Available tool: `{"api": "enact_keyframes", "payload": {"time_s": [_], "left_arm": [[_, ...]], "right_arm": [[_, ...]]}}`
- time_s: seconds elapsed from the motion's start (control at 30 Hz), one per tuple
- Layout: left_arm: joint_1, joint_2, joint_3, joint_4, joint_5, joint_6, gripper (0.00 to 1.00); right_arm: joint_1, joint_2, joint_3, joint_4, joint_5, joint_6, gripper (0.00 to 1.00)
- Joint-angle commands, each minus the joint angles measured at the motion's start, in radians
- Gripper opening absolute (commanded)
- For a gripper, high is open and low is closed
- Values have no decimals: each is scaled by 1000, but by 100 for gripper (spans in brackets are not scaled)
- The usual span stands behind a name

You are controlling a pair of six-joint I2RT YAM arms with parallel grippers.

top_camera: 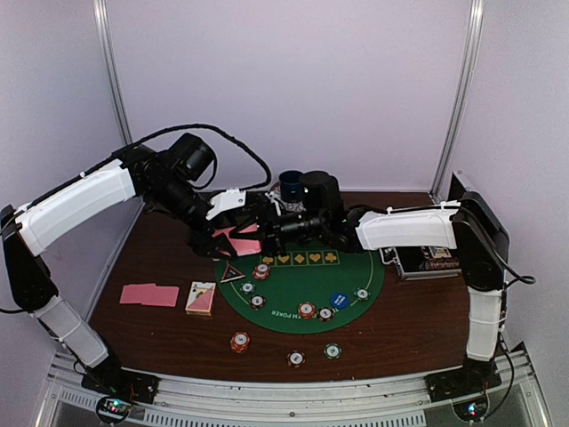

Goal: Distribute texas hold em gaming equipment

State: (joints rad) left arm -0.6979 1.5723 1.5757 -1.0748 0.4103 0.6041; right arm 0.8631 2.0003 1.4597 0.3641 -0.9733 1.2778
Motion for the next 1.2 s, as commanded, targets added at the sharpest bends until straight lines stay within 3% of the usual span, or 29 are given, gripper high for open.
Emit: {"api": "enact_keyframes", "payload": {"time_s": [0.0,0.37,0.93,1.17], "left_arm": [[25,8,16,-20,50,-4,30],[41,26,-13,-39,28,2,28],[61,23,-37,-70,17,17,25],[74,18,-45,-89,14,33,23]], "right_arm": [[-6,-31,2,-37,-19,-45,38],[13,-13,70,-180,-12,-116,40],[34,34,104,-247,-22,-136,40],[25,22,117,-350,-21,-205,35]]}}
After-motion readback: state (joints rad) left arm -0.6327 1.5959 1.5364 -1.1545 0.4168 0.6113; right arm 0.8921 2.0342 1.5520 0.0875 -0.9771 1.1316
